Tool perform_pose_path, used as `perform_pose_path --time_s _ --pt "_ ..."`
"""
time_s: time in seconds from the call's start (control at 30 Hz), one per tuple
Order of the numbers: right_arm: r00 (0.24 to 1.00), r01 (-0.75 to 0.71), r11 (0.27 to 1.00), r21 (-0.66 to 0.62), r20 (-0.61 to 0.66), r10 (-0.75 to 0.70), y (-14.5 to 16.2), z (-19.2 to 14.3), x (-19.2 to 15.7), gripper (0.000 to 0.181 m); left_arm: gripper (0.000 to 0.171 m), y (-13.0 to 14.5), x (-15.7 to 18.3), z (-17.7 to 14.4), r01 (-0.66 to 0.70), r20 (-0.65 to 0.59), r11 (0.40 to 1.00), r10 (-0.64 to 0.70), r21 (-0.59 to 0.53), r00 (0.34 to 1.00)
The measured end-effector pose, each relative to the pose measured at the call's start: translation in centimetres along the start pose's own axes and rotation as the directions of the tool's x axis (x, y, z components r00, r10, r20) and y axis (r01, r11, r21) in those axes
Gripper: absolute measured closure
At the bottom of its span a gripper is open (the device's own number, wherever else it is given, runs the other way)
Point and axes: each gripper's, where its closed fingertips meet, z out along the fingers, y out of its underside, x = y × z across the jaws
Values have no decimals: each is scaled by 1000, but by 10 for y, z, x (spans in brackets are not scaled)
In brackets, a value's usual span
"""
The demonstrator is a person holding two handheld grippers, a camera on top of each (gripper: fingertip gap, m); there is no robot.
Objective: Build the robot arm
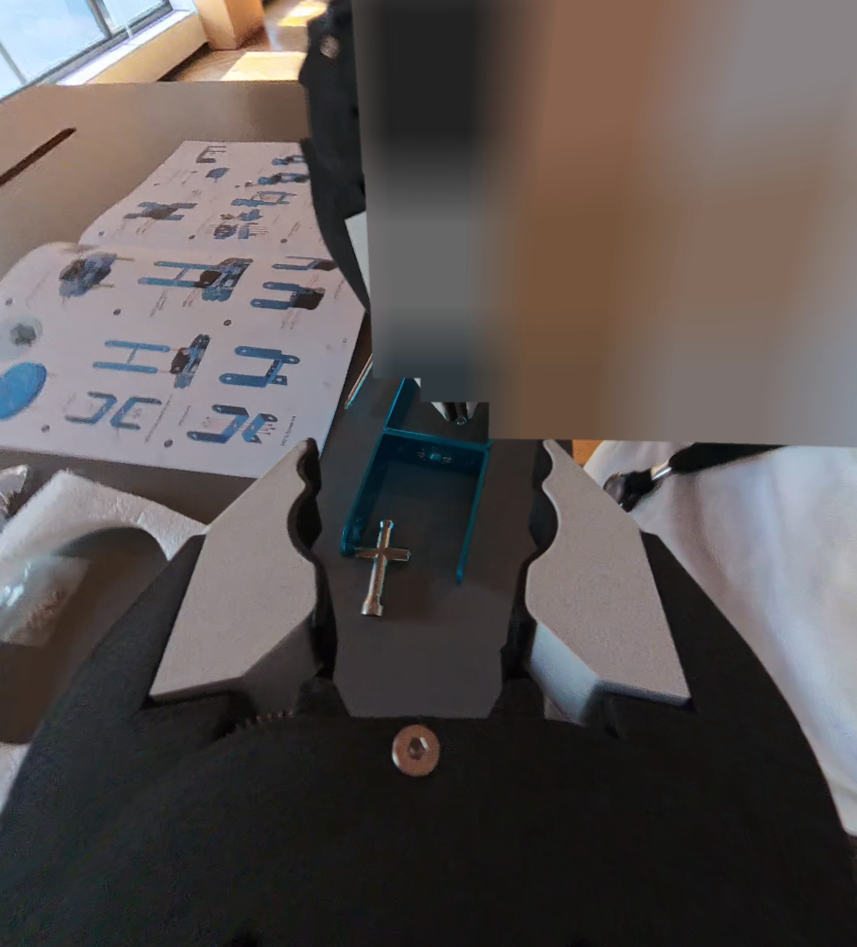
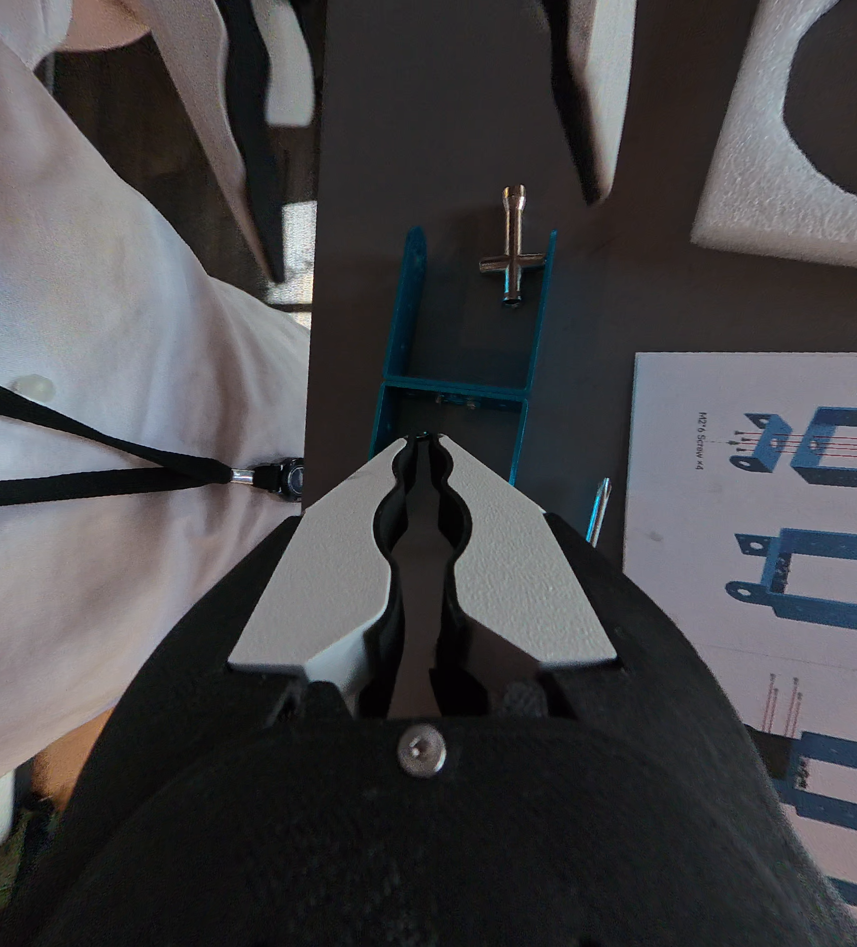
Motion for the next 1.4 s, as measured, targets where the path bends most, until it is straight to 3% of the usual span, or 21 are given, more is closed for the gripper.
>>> perform_pose_path --time_s 0.17,0.37,0.6,0.7,0.77,0.83,0.93,0.97,1.23,1.4 --pt "997 -71 997 -14 37 71 0 2 2 177 93 10 -1 19 -44 -124 997 35 -71 992" --pt "990 -128 991 -27 54 129 0 4 5 177 96 32 -2 37 -140 -171 973 109 -181 979" --pt "988 -143 986 -80 39 147 -1 8 5 177 109 35 2 42 -145 -208 975 109 -166 972" --pt "988 -149 985 -87 35 152 -4 8 6 177 92 34 1 40 -134 -204 977 98 -168 974" --pt "987 -152 984 -92 30 155 -3 9 7 177 93 25 -1 32 -126 -189 982 98 -140 977" --pt "987 -155 983 -94 36 159 -2 9 7 178 109 12 -4 17 -119 -173 990 105 -74 979" --pt "986 -157 982 -104 38 161 -1 8 7 177 164 7 -8 -3 -146 -191 989 136 -34 972" --pt "986 -158 982 -107 37 162 -1 8 8 177 171 11 -6 -4 -158 -216 986 144 -50 966" --pt "985 -162 981 -107 46 168 -2 6 8 178 171 38 6 30 -264 -321 940 188 -214 928" --pt "983 -173 980 -102 47 179 0 5 9 179 171 39 11 36 -235 -352 948 150 -213 924"
